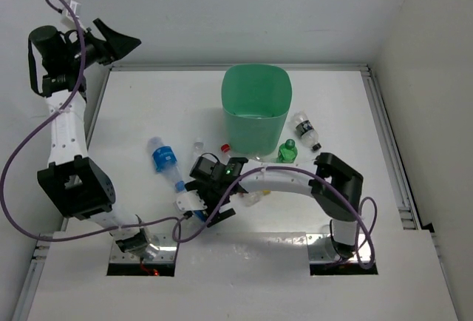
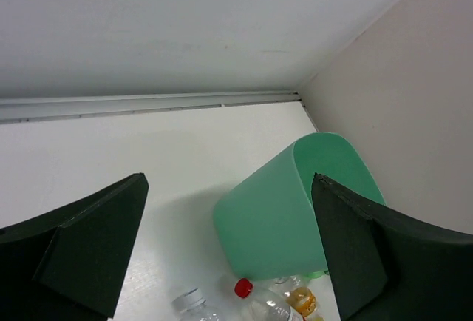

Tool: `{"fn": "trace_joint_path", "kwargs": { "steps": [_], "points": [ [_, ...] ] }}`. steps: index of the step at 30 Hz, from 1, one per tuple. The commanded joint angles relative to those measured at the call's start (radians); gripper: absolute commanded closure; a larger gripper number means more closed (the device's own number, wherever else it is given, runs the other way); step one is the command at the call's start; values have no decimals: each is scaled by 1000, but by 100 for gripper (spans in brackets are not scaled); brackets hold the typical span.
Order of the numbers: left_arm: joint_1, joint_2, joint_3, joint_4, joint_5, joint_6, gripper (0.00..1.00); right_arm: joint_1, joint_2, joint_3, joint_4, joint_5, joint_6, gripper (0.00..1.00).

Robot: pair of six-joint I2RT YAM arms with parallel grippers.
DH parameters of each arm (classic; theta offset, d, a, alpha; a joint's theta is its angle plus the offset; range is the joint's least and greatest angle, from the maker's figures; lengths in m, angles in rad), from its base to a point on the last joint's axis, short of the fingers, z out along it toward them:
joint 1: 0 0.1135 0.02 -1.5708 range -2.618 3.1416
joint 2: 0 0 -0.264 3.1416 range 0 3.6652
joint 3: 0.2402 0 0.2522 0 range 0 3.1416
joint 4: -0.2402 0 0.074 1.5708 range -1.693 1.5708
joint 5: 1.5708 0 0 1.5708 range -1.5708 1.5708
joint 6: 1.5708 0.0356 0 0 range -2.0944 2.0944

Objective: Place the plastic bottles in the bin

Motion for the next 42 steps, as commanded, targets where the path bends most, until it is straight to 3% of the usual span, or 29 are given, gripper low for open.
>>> {"fn": "trace_joint_path", "kwargs": {
  "steps": [1,6,8,9,10,11,15,18,20,25,30,31,36,42],
  "points": [
    [36,-83,-30,50,52,10,1,6,46,-1,119,-34,-43,0],
    [55,-94,-39,32,52,53,1,9,100,-18,136,-31,-95,2],
    [55,-103,-39,32,52,62,1,8,96,-45,143,-28,-112,11],
    [64,-103,-50,32,52,62,1,9,91,-58,139,-29,-114,11],
    [64,-103,-50,32,52,73,1,11,83,-70,139,-31,-112,18],
    [64,-103,-61,32,52,73,1,15,62,-73,130,-31,-97,33],
    [64,-114,-105,32,52,114,1,18,-64,-41,48,-103,13,60],
    [64,-123,-119,18,43,186,1,9,-174,85,-34,-158,131,82],
    [64,-113,-119,-121,-18,339,1,-8,-231,224,-64,-166,190,93],
    [30,-139,-143,-437,-236,663,1,-159,-277,524,-9,-80,548,100],
    [-37,-241,-360,-553,-453,626,1,-357,-280,625,143,81,785,100],
    [-66,-252,-421,-574,-484,604,1,-452,-280,629,189,116,873,100],
    [-158,-286,-620,-614,-566,498,1,-697,-190,720,218,69,1084,100],
    [-246,-254,-671,-623,-574,444,1,-796,-124,622,249,35,1159,100]
  ]
}}
